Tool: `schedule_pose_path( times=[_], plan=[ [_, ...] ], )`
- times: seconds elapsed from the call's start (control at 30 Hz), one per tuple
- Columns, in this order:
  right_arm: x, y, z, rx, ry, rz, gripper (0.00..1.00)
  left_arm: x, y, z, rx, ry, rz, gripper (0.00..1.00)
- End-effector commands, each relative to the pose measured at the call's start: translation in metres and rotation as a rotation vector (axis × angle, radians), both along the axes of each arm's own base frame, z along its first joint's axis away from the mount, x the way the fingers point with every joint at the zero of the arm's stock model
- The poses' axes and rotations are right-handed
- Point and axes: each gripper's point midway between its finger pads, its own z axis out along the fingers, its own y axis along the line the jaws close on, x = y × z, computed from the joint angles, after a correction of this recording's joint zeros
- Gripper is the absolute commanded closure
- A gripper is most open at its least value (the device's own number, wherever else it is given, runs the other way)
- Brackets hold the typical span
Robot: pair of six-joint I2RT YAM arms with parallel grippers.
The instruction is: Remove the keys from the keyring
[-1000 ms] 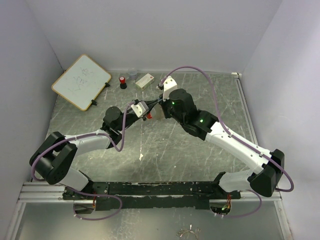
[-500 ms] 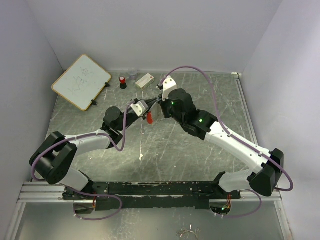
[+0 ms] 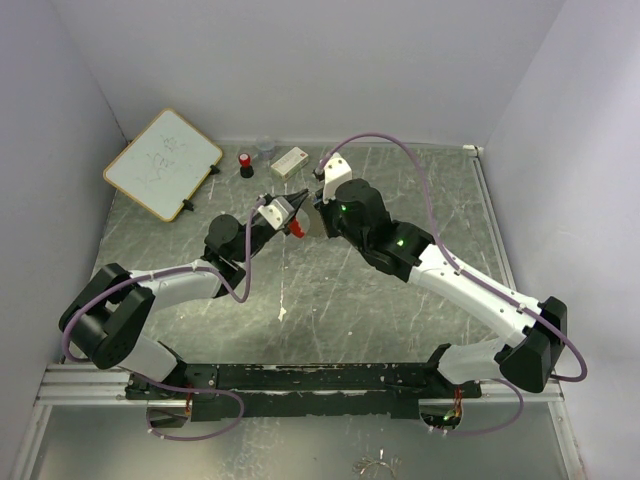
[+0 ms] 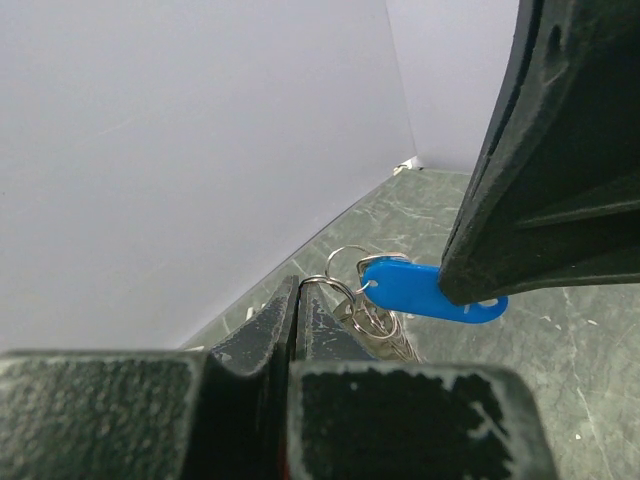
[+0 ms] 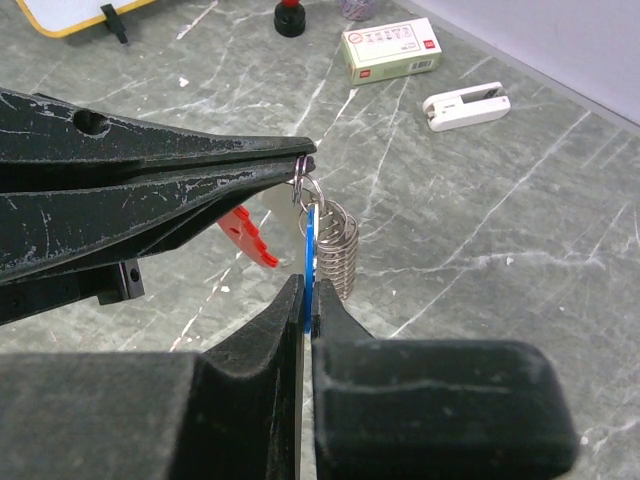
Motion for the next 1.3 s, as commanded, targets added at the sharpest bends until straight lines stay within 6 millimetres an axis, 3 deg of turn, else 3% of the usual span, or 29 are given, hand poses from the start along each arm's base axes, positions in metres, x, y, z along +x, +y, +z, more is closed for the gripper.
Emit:
schedule_pose_path(
  times=[0.0, 0.33, 0.7, 0.97, 1.27],
  plan=[
    [-0.002, -0.001, 0.001, 0.001, -0.004, -0.015, 1.00, 0.000, 0.009, 0.025, -0.043, -0.067, 0.052, 0.93],
    [-0.004, 0.002, 0.005, 0.011, -0.011, -0.004, 1.00, 0.007, 0.014, 0.028, -0.050, -0.070, 0.093, 0.93],
    [-0.009, 0.005, 0.000, 0.007, 0.009, 0.014, 1.00, 0.015, 0.018, 0.049, -0.080, -0.076, 0.141, 0.93],
    [-0.016, 0.012, 0.004, 0.028, 0.017, 0.049, 1.00, 0.022, 0.024, 0.054, -0.099, -0.058, 0.186, 0.93],
    [-0.028, 0.033, -0.019, -0.004, 0.090, 0.133, 1.00, 0.023, 0.032, 0.069, -0.145, -0.070, 0.219, 0.93]
  ],
)
